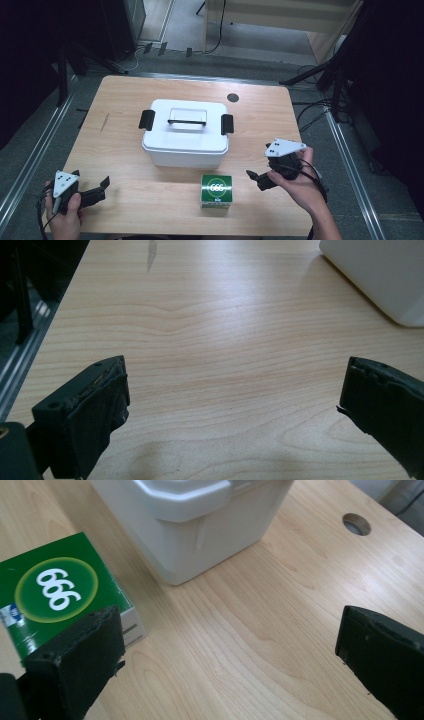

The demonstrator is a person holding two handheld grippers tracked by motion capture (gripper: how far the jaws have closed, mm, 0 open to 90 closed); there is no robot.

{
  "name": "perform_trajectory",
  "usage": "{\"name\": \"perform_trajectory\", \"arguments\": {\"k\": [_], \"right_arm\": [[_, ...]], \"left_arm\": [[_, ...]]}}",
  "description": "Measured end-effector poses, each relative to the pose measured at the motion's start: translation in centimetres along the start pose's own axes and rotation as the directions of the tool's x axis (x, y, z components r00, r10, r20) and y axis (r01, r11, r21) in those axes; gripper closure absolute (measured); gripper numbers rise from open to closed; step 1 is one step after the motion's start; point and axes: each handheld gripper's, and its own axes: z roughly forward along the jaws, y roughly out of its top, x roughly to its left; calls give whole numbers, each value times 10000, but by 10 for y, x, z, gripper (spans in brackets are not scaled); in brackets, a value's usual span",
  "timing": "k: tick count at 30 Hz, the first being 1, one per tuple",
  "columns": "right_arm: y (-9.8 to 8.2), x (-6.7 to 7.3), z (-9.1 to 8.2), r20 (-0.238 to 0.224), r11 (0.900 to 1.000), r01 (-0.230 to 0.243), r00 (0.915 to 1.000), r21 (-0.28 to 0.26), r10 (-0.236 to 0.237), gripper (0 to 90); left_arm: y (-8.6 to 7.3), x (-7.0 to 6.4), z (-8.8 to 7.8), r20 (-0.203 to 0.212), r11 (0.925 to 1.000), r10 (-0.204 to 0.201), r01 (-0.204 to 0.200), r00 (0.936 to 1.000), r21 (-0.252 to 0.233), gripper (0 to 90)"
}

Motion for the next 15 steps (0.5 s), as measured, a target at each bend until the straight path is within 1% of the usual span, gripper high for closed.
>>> {"name": "perform_trajectory", "arguments": {"k": [1,4,8,10,12,13,14,15], "right_arm": [[3,-1,-1,-152,9998,90,9998,162,-88,0],[12,-3,-1,-366,9980,440,9984,451,-423,0],[27,-9,-3,-676,9942,862,9944,644,-818,0],[37,-10,-3,-876,9928,992,9918,678,-932,0],[46,-10,-2,-997,9898,1183,9889,792,-1102,0],[50,-10,-1,-1047,9882,1269,9875,863,-1177,0],[56,-10,1,-1211,9863,1381,9845,898,-1269,2],[59,-10,2,-1220,9848,1476,9832,917,-1360,7]], "left_arm": [[0,0,0,-47,10000,-70,70,10000,-15,1],[0,3,0,-94,9989,-467,466,9989,-97,1],[1,6,2,-165,9972,-747,746,9971,-83,1],[1,8,2,-244,9945,-1040,1036,9943,-167,1],[1,9,2,-332,9929,-1173,1166,9925,-231,1],[2,9,2,-388,9931,-1157,1148,9925,-250,1],[2,8,2,-399,9932,-1149,1139,9926,-247,1],[2,8,3,-451,9924,-1213,1201,9916,-274,1]]}}
